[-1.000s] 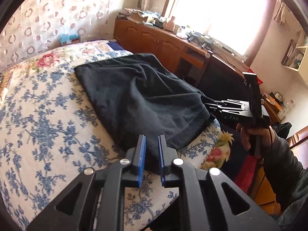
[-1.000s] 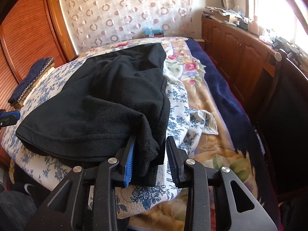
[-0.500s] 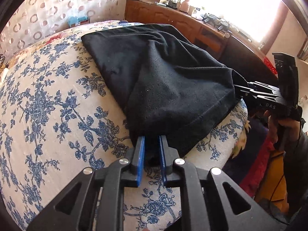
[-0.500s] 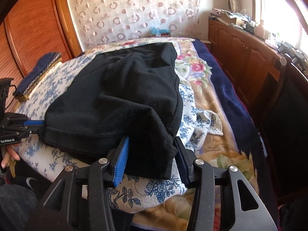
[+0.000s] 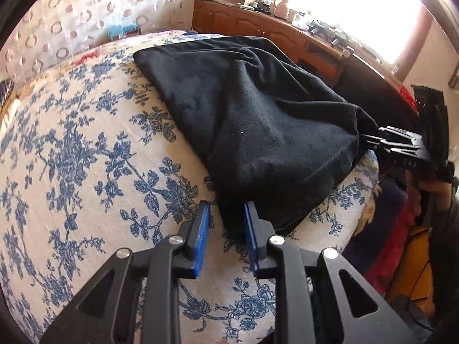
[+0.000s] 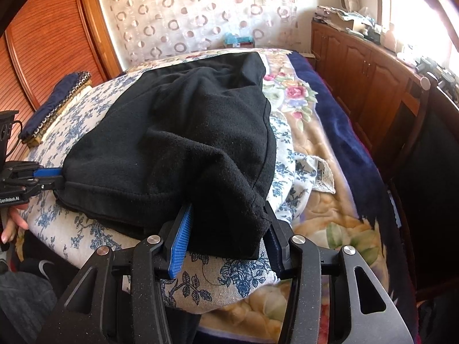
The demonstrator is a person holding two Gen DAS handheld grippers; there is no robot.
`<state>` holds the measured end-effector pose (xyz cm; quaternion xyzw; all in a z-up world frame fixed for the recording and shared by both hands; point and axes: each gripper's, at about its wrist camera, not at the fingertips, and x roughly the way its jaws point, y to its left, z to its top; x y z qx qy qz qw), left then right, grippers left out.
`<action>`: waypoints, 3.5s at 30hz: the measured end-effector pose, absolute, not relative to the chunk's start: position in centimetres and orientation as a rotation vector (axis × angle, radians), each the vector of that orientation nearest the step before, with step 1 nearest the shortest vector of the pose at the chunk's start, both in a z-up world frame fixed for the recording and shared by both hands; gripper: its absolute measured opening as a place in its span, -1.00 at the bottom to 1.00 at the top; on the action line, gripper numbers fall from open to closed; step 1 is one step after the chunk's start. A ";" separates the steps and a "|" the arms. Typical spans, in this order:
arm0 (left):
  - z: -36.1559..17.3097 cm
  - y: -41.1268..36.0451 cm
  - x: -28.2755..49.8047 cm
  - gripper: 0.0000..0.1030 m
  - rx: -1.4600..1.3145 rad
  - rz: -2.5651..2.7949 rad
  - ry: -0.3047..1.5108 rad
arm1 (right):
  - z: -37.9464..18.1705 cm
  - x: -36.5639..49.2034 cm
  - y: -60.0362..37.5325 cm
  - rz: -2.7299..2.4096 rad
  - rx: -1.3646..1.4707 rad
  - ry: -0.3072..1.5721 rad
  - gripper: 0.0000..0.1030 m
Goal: Fold small clothes
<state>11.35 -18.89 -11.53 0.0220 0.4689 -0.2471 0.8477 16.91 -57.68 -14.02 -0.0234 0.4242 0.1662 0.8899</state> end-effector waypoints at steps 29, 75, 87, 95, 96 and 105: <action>-1.7 -15.9 20.4 -0.97 -0.173 -0.613 0.690 | -3.9 23.3 -55.1 0.423 -0.040 0.592 -0.84; -9.0 -16.2 35.1 -0.74 -0.104 -0.432 0.835 | -9.7 45.2 -52.4 0.277 -0.203 0.771 -0.11; -10.4 -14.8 34.6 -0.65 -0.118 -0.475 0.928 | -9.5 42.3 -52.7 0.406 -0.129 0.798 0.08; -12.2 -15.1 35.9 -0.38 -0.096 -0.420 0.988 | -11.4 43.0 -51.5 0.396 -0.136 0.864 0.08; -12.4 -15.0 35.9 -0.36 -0.104 -0.421 0.980 | -11.6 42.9 -51.4 0.392 -0.149 0.866 0.08; -12.5 -15.3 37.3 -0.28 -0.094 -0.440 0.977 | -12.5 42.6 -51.4 0.402 -0.147 0.887 0.10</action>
